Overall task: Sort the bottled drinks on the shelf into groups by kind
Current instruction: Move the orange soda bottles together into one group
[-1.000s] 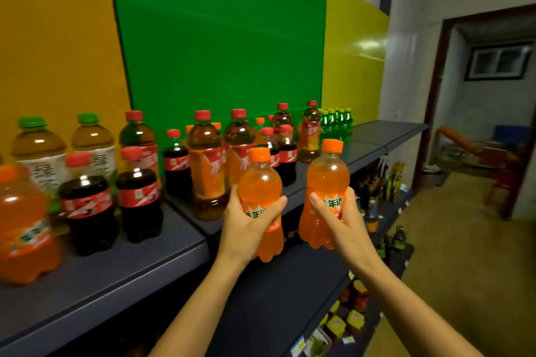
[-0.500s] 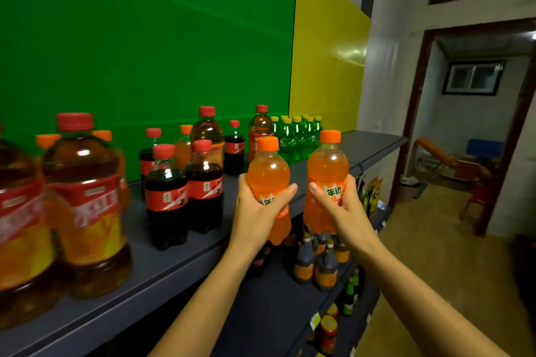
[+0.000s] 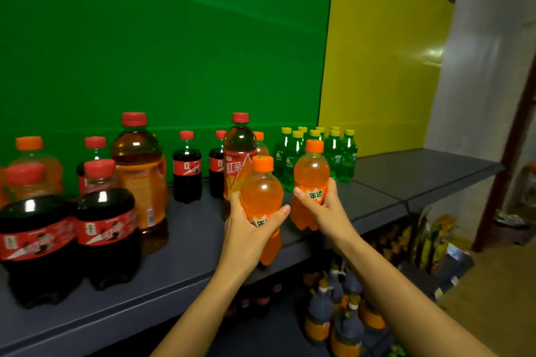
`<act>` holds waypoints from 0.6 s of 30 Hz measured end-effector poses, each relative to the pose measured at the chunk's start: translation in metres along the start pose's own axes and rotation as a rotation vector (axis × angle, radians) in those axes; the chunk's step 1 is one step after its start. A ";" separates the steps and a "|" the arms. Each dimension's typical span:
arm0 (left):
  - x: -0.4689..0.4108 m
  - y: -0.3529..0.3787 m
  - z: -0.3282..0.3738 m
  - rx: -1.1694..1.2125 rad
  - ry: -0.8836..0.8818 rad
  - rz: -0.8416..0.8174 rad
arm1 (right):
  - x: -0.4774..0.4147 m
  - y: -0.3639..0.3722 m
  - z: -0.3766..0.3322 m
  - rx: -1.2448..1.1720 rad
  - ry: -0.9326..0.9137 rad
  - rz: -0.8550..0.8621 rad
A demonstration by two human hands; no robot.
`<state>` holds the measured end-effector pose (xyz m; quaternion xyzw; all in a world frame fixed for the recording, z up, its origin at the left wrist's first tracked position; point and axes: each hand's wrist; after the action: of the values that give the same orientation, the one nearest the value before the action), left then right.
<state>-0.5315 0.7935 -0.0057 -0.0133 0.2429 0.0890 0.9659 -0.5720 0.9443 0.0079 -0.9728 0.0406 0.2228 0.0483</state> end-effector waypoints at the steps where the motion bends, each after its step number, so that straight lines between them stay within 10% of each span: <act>1: -0.003 0.006 -0.001 -0.009 0.003 0.018 | -0.012 -0.001 0.007 -0.001 -0.001 -0.045; 18: -0.019 0.052 -0.028 -0.376 0.021 0.049 | -0.105 0.030 0.075 -0.069 0.040 -0.363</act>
<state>-0.5701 0.8392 -0.0206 -0.1888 0.2325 0.1562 0.9412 -0.7018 0.9295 -0.0155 -0.9694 -0.1425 0.1924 0.0535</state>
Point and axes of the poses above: each hand's wrist, its own x-axis away from the middle knuckle, its own y-axis out of the palm, z = x × y, and after that the axes turned 2 degrees about z, right-handed
